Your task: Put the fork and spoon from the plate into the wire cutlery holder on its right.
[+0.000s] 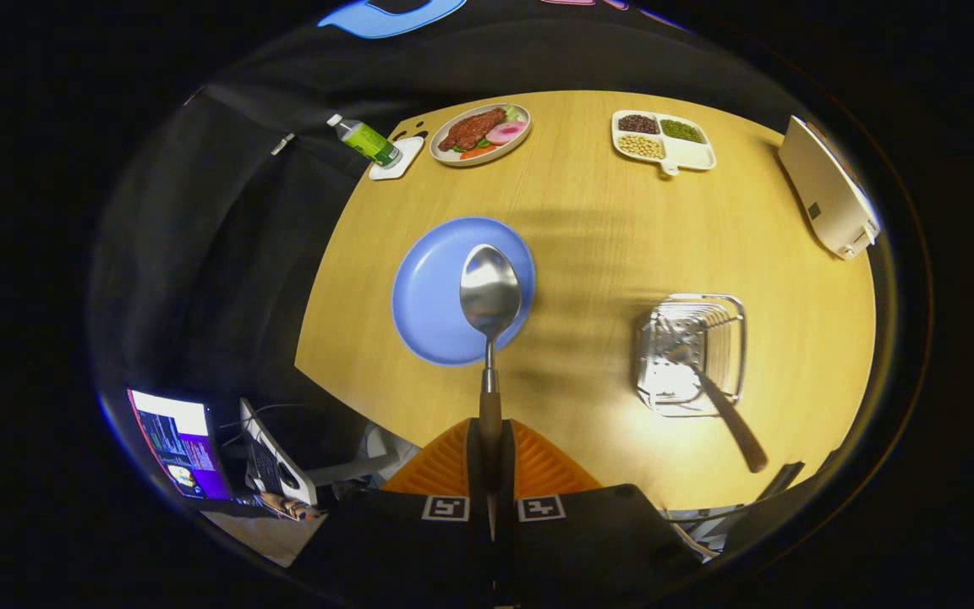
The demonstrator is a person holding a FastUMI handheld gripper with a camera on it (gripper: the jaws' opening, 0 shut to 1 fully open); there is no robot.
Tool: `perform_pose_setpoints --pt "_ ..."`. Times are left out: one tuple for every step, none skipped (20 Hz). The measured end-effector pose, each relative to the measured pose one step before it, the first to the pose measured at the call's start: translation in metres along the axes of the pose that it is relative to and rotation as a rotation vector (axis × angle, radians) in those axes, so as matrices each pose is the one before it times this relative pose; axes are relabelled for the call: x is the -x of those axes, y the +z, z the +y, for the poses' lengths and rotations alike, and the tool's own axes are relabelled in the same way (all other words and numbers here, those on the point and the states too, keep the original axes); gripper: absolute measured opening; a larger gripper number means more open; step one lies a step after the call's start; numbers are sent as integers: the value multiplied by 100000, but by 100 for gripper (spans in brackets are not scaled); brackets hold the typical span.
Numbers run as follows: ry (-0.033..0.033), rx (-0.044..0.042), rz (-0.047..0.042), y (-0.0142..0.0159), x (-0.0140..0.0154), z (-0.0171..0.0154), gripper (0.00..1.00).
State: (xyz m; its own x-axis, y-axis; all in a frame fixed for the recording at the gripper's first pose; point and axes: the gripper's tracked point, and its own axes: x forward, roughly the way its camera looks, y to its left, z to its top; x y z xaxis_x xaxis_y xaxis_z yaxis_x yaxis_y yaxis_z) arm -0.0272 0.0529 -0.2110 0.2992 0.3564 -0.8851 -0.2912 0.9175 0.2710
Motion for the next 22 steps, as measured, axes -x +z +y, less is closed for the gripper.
perform_pose_setpoints --pt "-1167 -505 1949 -317 1120 -1024 6" --pt "-1240 -512 1257 -238 971 -1147 6" --pt "-1439 -781 980 -101 792 -1134 6" --pt "-1639 -1061 1543 -225 661 -1284 6" --pt "-1202 -676 1992 -198 563 -1076 6" --pt "-1225 163 2488 -325 543 -1073 6" --pt "-1215 918 3046 -336 446 -935 6" --pt "-1345 1036 2949 -193 355 -918 6" --pt "-1064 1663 3728 -241 358 -717 6" --pt "-911 1958 3559 -228 267 -566 6" --pt "-961 2026 3649 -94 253 -542 6" --pt "-836 1336 3284 20 99 -397 6" --pt "-239 1072 3338 54 38 -283 6" --pt "-11 749 3154 237 -77 -237 6" --pt "-301 381 2822 257 -136 -307 6" --pt "-283 492 2653 212 -175 -243 6" --pt "-353 786 3521 183 -137 -366 6" --pt "-838 116 2502 470 -257 -448 6" --pt "-358 10 2203 268 -240 -257 6" --pt "348 -123 2657 255 -313 -33 6" --pt "773 -483 2413 24 -452 272 6" --pt "331 -337 1760 308 -200 109 6"
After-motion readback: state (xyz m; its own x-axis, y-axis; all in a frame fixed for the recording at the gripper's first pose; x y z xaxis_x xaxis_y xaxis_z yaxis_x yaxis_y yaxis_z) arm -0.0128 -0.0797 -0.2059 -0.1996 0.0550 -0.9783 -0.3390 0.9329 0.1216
